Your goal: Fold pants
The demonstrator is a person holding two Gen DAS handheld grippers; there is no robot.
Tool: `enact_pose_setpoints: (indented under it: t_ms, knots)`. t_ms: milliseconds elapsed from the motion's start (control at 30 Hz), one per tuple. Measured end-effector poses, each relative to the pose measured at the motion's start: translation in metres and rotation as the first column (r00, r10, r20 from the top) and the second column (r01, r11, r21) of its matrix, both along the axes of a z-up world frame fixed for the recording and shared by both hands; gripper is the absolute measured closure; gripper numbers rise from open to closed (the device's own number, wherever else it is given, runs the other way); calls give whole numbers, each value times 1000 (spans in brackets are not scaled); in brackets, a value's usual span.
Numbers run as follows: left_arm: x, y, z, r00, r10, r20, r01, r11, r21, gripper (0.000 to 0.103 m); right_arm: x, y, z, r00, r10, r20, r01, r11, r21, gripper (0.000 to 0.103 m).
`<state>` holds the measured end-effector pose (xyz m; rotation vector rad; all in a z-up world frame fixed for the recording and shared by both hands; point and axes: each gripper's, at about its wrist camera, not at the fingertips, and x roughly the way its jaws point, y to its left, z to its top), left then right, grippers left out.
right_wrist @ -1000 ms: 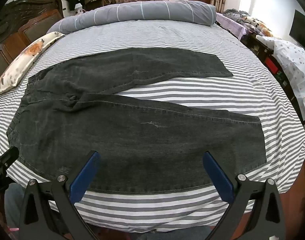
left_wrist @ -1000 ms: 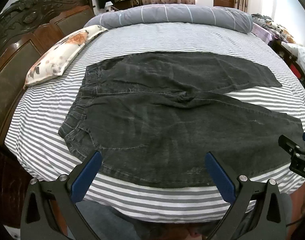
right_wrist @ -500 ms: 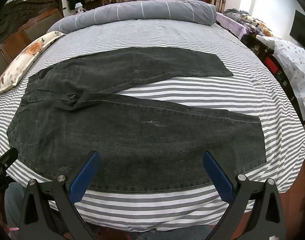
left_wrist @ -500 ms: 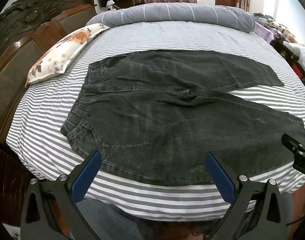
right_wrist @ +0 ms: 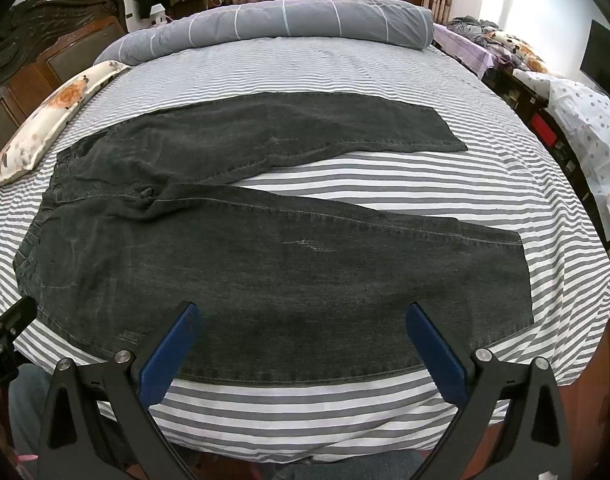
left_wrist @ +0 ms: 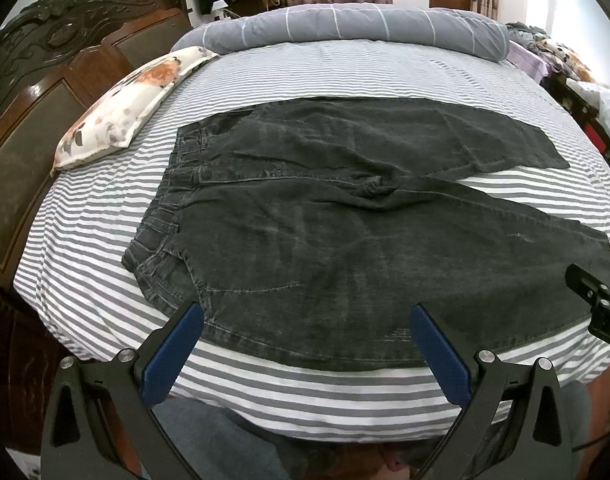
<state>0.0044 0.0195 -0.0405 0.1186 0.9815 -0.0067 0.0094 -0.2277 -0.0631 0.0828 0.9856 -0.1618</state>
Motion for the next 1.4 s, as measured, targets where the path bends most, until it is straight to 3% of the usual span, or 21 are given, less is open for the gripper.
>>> enact_pose_setpoints:
  t_ms: [600, 867, 1067, 1167, 1233, 1400]
  knots:
    - [2, -3, -9, 1000, -25, -14, 25, 999, -28, 1, -6, -1, -1, 1000, -19, -12, 19, 1000, -20, 1]
    - [5, 14, -9, 999, -50, 5, 51, 996, -77, 1, -27, -9, 14, 994, -14, 108, 3, 994, 107, 1]
    - [28, 63, -10, 1000, 4, 28, -2, 997, -80, 3, -30, -13, 24, 983, -24, 184, -6, 988, 157, 1]
    - [48, 94, -10, 999, 31, 38, -28, 998, -61, 15, -21, -12, 30, 979, -25, 203, -9, 986, 164, 1]
    - [66, 118, -9, 998, 45, 41, -42, 996, -73, 29, -13, -10, 33, 978, -22, 208, -11, 988, 156, 1]
    - [121, 177, -6, 996, 87, 17, -81, 970, -227, 49, 14, -1, 34, 978, -1, 208, -27, 991, 133, 1]
